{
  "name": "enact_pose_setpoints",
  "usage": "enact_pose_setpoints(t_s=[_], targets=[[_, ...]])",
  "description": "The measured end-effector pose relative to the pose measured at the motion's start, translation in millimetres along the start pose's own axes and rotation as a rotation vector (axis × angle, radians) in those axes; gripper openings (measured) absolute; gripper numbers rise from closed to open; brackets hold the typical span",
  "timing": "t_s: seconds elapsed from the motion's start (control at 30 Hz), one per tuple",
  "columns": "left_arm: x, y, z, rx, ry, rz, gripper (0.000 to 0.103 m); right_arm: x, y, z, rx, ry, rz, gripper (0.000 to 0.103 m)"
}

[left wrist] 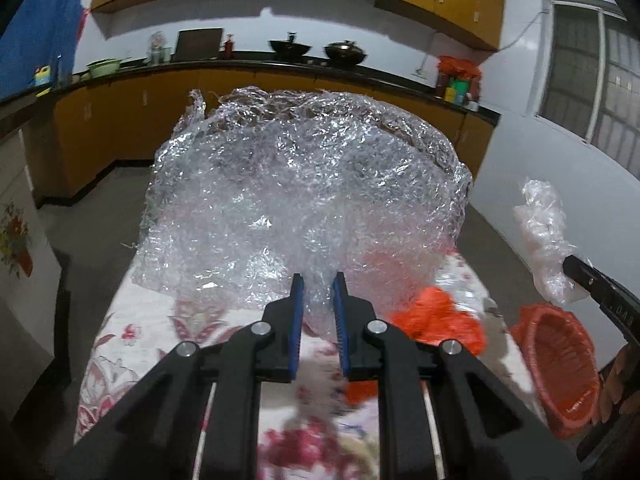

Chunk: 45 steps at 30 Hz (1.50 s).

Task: Collect trash
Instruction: 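Grasp large bubble wrap with left tool while right tool grasps clear plastic bag, then carry both held items over the orange basket and release them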

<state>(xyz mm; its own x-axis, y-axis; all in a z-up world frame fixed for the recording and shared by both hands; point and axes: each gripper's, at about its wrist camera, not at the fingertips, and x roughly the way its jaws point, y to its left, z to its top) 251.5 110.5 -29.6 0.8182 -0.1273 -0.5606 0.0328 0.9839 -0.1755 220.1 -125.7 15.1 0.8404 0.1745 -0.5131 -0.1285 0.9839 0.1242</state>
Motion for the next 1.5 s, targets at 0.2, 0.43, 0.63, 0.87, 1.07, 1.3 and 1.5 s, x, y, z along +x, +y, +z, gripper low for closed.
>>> enact_pose_setpoints(t_s=[0.2, 0.43, 0.63, 0.87, 1.07, 1.3, 1.5], targets=[[-13.5, -48.3, -1.1, 0.049, 0.000, -0.090, 0.016, -37.3, -30.7, -9.5, 0.024, -0.019, -0.071, 0.004], [-18.8, -108.7, -9.8, 0.095, 0.022, -0.204, 0.016, -71.3, -67.9, -26.4, 0.073, -0.022, -0.156, 0.004], [-18.5, -151.5, -21.2, 0.127, 0.047, -0.289, 0.016, -95.2, -96.5, -38.2, 0.112, -0.032, -0.222, 0.004], [-14.8, -196.4, -32.1, 0.164, 0.079, -0.360, 0.016, -112.7, -124.7, -51.1, 0.160, -0.030, -0.277, 0.004], [-9.5, -223.9, -41.3, 0.193, 0.106, -0.405, 0.016, -122.7, -144.4, -59.1, 0.183, -0.029, -0.306, 0.004], [-2.2, -253.0, -52.0, 0.218, 0.141, -0.450, 0.016, -130.0, -165.6, -66.1, 0.210, -0.029, -0.336, 0.004], [5.8, -275.8, -61.8, 0.241, 0.175, -0.484, 0.016, -136.0, -178.2, -72.1, 0.233, -0.026, -0.363, 0.004]])
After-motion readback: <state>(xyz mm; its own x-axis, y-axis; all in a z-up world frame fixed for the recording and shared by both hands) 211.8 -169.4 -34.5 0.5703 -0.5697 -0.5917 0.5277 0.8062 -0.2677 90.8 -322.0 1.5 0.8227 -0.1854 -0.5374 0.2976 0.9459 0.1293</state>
